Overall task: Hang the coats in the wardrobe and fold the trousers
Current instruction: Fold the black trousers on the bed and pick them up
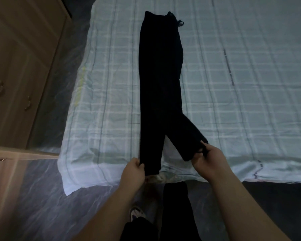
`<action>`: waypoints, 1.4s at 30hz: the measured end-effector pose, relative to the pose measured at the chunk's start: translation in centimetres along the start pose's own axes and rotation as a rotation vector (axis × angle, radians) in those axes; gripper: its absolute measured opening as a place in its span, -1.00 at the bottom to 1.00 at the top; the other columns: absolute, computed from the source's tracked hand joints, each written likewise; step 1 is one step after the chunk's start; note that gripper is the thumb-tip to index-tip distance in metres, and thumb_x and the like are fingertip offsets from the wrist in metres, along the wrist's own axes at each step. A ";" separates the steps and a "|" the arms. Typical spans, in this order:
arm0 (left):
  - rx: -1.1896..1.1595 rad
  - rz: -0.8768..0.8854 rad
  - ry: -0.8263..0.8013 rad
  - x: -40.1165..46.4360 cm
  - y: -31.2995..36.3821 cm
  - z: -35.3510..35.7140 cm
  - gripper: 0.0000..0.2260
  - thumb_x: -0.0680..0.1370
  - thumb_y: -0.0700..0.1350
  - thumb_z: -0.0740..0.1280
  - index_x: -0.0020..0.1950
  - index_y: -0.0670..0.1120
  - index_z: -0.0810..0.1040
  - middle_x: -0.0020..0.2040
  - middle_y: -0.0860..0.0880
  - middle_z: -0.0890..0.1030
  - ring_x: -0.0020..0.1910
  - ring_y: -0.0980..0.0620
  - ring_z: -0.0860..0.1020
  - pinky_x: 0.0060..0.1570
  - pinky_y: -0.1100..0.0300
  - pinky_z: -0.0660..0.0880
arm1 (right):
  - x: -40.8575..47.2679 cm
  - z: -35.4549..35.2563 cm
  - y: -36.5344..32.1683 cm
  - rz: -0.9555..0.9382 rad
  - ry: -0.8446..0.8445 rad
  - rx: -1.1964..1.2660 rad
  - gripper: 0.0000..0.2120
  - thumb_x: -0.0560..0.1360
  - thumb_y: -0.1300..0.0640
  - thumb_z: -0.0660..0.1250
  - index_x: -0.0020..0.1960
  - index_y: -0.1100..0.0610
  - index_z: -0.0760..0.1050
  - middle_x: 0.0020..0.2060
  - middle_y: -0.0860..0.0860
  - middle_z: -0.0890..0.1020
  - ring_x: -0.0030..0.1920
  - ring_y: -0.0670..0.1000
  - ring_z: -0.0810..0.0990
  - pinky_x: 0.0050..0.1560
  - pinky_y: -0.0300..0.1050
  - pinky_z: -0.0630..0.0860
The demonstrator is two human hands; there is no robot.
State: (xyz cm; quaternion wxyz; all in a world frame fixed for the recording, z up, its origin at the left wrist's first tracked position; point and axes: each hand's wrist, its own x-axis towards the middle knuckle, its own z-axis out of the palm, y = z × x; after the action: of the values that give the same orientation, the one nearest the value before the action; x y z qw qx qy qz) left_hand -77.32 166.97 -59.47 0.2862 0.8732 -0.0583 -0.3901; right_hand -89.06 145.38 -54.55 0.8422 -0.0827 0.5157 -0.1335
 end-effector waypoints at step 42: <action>-0.555 -0.170 0.099 -0.6 0.8 0.6 -0.72 0.44 -0.29 0.48 0.05 -0.07 0.48 -0.11 -0.16 0.68 -0.07 -0.15 0.67 0.03 -0.16 0.59 | 2.6 -1.7 5.3 -0.325 0.223 -1.285 -0.74 0.58 0.14 0.35 -0.20 0.30 0.59 -0.33 0.17 0.66 -0.27 0.10 0.63 -0.16 0.06 0.56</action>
State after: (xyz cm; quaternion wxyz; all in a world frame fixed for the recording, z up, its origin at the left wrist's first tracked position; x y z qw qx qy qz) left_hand -78.02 166.18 -58.95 0.4829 0.7814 0.1381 -0.3705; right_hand -88.70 149.58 -59.00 0.5365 -0.6300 0.5575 0.0670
